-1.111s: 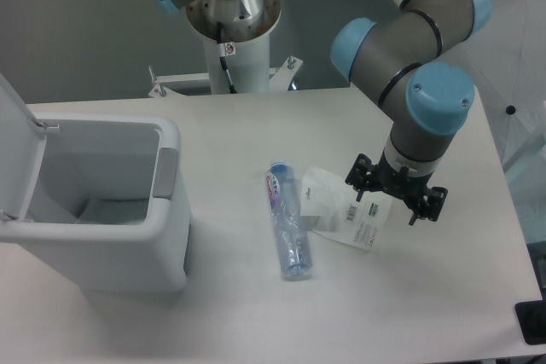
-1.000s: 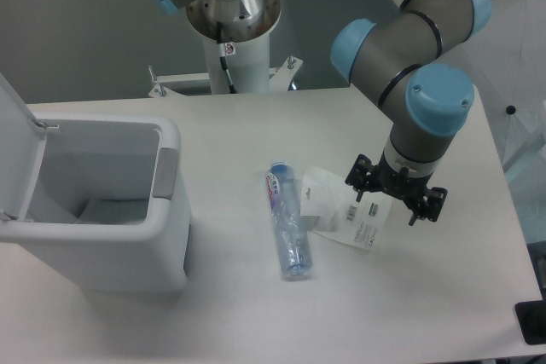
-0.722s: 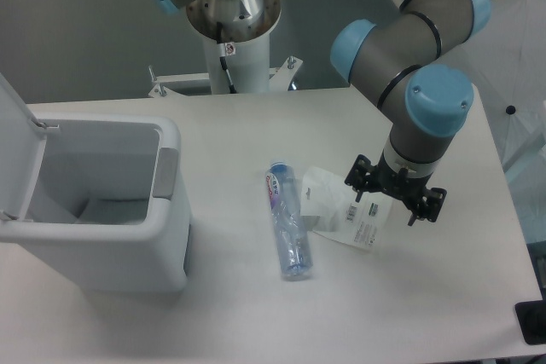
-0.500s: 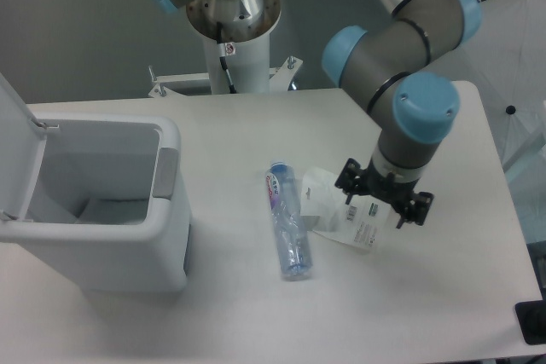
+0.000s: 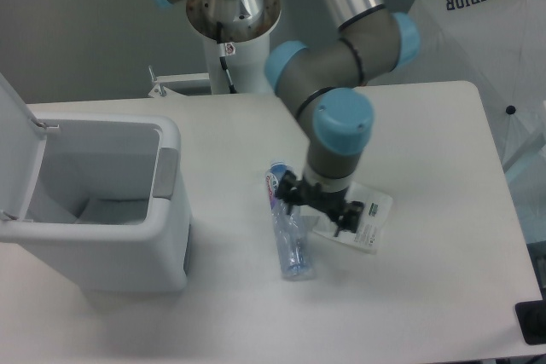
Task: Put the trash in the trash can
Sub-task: 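Close the gripper on the bottle and lift it off the table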
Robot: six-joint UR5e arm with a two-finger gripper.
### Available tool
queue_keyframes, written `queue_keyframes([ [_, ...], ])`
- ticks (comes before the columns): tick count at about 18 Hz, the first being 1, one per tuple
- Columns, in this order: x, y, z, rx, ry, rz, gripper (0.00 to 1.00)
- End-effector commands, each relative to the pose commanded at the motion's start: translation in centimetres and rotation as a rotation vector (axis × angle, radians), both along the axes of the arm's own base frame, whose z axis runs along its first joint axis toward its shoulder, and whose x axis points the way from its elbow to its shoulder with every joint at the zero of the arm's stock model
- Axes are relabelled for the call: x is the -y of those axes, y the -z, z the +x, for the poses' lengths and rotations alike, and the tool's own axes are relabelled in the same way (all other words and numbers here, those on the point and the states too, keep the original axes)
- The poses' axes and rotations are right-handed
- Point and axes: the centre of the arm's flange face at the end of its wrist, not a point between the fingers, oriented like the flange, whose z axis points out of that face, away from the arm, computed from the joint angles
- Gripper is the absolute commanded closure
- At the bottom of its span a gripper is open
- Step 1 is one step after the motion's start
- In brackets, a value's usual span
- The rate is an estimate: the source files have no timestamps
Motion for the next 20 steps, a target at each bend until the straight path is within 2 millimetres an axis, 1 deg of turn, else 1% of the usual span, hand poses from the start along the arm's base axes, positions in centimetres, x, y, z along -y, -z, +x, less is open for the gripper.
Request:
queue_keyframes([
  [3,0.1,1.8,0.9,0.029,-0.047,-0.032,0.0],
  [5,0.3,2.2,1.2,0.043,-0.067,-0.036,0.0],
  [7,-0.1,2.6,0.9,0.053,-0.152,-0.04,0.0],
  [8,-0.4,2.4,0.4,0.048,-0.186,-0.039,0.0],
  [11,-1.1,2.2,-0.5,0.031,-0.213,-0.038,0.0],
  [14,-1.3,2.0,-0.8,0.025,-0.236,-0.035,0.0],
  [18,-1.4,3.7,-1.1,0.034,-0.277,-0.059,0.0],
  [20,-2.1,4.6,-1.3,0.04,-0.327,-0.07,0.0],
])
